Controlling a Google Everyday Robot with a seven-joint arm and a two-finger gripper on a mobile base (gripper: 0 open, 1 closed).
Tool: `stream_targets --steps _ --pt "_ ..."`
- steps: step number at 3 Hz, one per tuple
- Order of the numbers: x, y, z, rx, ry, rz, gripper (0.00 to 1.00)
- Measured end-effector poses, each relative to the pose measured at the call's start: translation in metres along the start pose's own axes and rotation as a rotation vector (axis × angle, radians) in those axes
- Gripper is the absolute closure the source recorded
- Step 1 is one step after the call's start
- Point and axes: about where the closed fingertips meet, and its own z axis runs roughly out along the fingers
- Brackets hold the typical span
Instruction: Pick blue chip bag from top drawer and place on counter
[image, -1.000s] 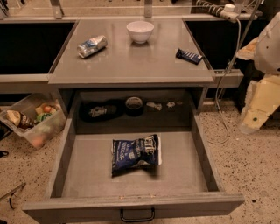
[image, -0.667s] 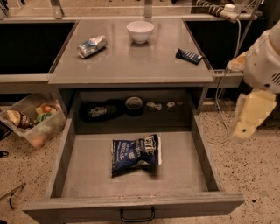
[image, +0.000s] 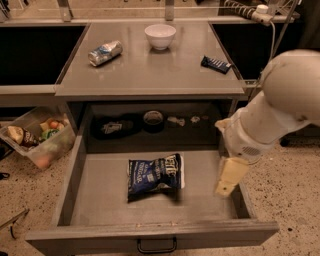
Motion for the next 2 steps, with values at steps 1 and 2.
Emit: stream_targets --steps 1,2 --pt "-0.0223 -0.0164 0.0892 -0.03 -0.097 0.032 0.0" --pt "-0.0279 -0.0158 0.0938 -0.032 -0.112 0.022 0.0"
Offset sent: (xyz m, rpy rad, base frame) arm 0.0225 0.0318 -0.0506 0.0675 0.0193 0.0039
